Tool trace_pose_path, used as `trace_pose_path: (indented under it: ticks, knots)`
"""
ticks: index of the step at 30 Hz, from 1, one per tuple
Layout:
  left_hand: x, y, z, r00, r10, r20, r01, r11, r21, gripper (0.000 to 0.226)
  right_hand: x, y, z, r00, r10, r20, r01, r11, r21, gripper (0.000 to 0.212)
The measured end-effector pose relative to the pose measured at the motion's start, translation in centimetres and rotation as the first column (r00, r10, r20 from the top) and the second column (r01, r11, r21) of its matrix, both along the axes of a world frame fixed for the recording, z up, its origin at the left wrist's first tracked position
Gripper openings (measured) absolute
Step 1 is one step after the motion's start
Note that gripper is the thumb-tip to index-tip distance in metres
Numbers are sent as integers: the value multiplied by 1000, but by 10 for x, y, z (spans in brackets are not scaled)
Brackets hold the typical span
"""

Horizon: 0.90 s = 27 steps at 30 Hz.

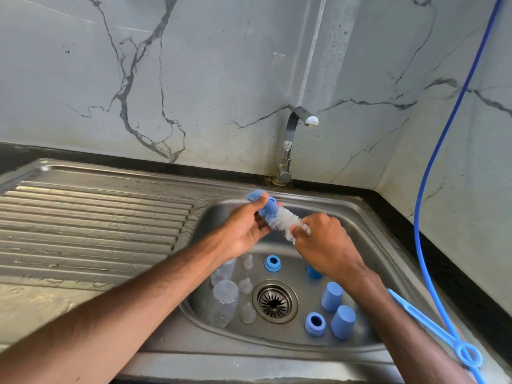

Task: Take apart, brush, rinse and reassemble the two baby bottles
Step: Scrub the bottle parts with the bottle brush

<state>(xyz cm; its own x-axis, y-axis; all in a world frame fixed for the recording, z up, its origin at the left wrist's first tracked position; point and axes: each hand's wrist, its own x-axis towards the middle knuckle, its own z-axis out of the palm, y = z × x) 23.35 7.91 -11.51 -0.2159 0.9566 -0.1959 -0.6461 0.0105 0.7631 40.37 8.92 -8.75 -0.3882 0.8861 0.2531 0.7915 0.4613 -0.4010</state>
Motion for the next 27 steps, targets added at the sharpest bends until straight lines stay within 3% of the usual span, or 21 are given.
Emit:
trace_pose_path:
  ticks: [4,6,9,11,15,20,23,27]
  knots:
    - [26,-4,-5,975,-179,-129,179,984,-12,33,5,6,2,996,-55,-65,53,998,-42,25]
    - [23,-2,-3,984,-114,-136,115,993,4,40,5,6,3,995,-33,-92,27,997,-68,26]
    - [1,4,2,998,53,-35,-53,999,3,41,2,4,1,996,17,-89,-24,996,-83,31]
    - [-1,0,1,998,66,-21,-66,998,-9,36,-3,4,-2,998,4,-63,-9,997,-72,27]
    - [34,-4,-9,977,-166,-137,167,986,-4,29,-2,8,-1,991,-87,-97,80,994,-76,24]
    - [4,3,4,993,114,-10,-114,993,-29,23,0,1,2,995,8,-102,-22,991,-135,32]
    - [-6,0,5,985,170,1,-169,983,-72,20,-9,-2,-1,998,11,-62,-18,992,-125,33]
    - [35,-9,1,994,-81,-76,78,996,-46,22,-6,6,-2,990,-108,-90,96,986,-136,23]
